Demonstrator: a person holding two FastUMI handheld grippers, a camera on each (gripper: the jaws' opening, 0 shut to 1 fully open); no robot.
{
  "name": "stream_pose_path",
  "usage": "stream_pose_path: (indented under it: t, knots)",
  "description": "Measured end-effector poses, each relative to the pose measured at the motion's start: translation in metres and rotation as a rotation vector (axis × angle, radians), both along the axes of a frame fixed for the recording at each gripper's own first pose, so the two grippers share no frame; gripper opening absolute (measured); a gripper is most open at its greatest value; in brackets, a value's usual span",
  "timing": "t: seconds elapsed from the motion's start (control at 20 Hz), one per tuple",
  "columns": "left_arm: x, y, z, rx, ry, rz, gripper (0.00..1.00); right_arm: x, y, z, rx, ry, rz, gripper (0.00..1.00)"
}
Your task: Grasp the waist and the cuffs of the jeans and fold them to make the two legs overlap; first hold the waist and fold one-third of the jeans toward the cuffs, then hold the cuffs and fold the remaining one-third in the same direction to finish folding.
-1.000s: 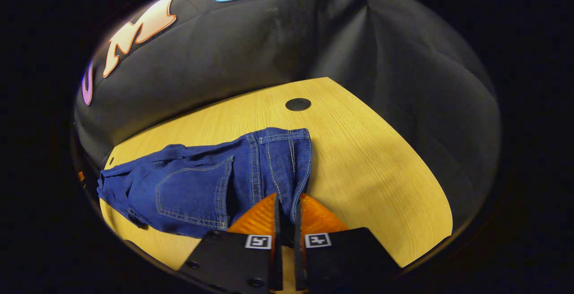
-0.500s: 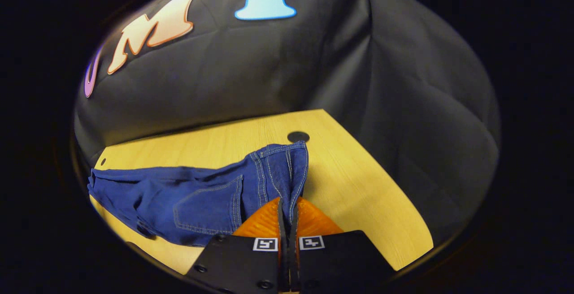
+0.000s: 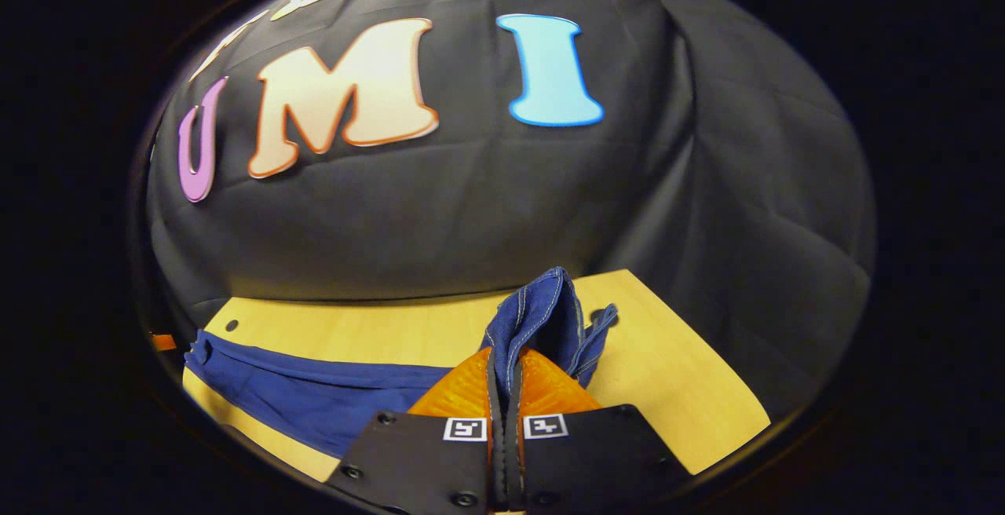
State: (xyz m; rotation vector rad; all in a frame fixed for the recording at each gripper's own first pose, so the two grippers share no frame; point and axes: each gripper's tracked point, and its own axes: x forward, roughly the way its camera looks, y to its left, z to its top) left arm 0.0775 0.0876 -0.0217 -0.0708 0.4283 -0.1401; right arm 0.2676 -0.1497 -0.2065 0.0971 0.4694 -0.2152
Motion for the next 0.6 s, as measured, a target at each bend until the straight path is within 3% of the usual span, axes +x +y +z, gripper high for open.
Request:
stream_pose_path:
  t: [0.3,0.6]
  knots:
    - [-0.001,0.007,0.000,-0.078,-0.008,-0.036,0.96,0.008,0.125,-0.007,-0.011,-0.009,0.219,0.03]
    - [-0.005,0.026,-0.007,-0.070,-0.018,-0.044,0.96,-0.009,0.227,-0.044,0.044,0.023,0.420,0.03]
